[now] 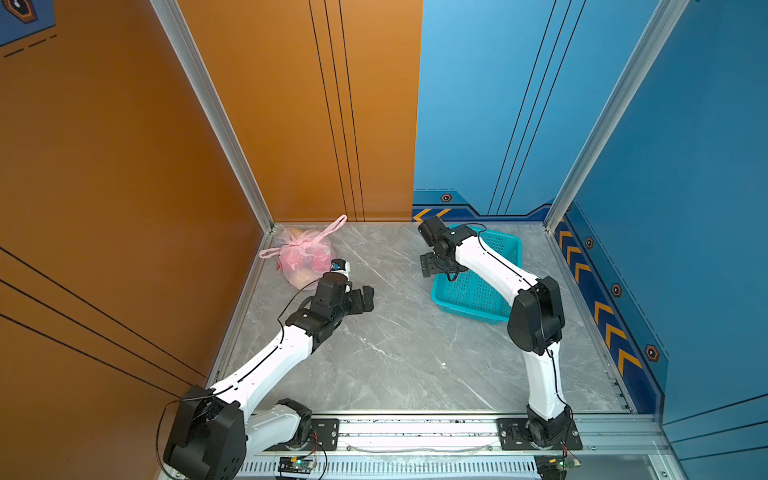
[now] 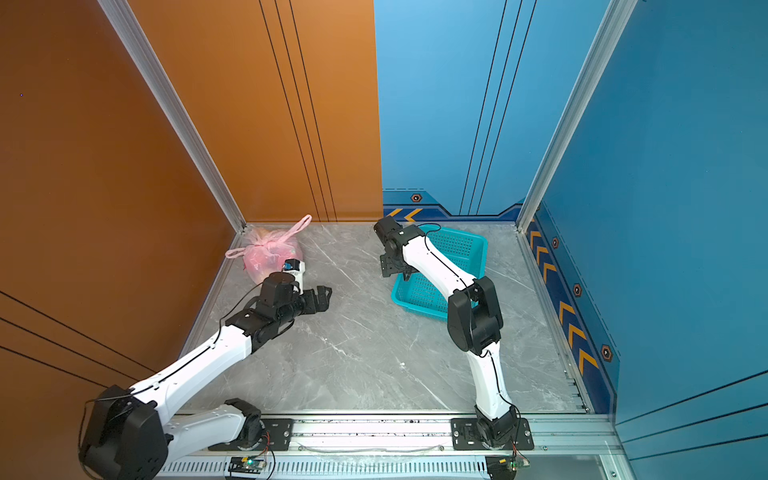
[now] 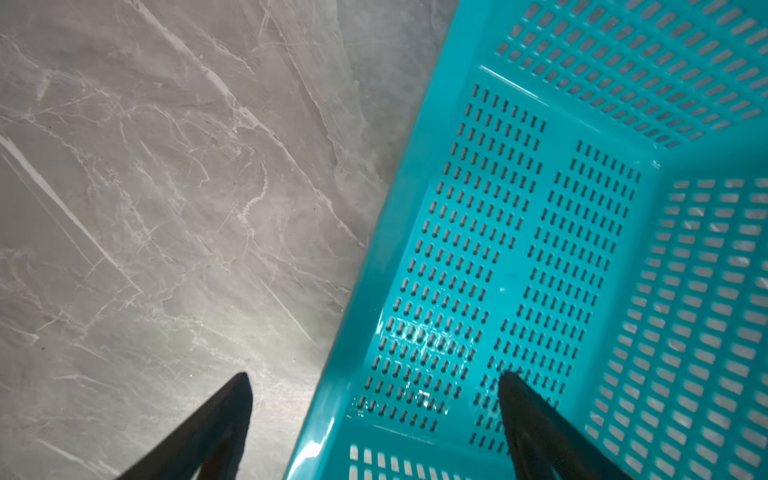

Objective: Untie the knot of the plastic bag and take out the fruit

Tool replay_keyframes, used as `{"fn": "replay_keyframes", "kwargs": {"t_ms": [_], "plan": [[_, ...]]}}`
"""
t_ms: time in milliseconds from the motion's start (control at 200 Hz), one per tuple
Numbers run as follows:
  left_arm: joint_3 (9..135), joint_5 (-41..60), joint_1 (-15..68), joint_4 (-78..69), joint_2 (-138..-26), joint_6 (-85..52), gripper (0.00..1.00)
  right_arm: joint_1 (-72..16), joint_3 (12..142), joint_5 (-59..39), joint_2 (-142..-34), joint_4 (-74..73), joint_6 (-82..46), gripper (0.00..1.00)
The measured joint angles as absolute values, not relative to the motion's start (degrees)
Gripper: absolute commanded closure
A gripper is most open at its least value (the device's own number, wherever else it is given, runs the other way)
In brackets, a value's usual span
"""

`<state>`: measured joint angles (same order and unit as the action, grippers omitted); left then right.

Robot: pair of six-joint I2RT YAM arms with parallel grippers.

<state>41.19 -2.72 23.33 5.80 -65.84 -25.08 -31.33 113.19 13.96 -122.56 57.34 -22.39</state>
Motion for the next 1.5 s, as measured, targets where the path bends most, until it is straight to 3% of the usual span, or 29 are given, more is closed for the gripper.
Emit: {"fn": "replay_keyframes", "kwargs": {"t_ms": [185,766,1177,1502], "plan": [[40.07,-2.74,23.31,6.48,-63.51,-25.39,0.02,-30.37,113.4,13.65,-125.1,56.95,-22.09,0.36],[39.38,-2.72,23.31,7.11,-64.58,-25.8,0.02,-26.09,106.83,13.91,-123.7,55.99,-20.27,0.85],[40.1,-2.72,23.33,7.31,-65.95,-26.0,0.02,-16.27,104.73,13.74,-122.1,54.57,-12.05,0.91],[42.37,-2.72,23.38,7.38,-68.14,-26.0,0.02,-8.58,111.59,13.87,-127.13,54.54,-7.81,0.91]]}}
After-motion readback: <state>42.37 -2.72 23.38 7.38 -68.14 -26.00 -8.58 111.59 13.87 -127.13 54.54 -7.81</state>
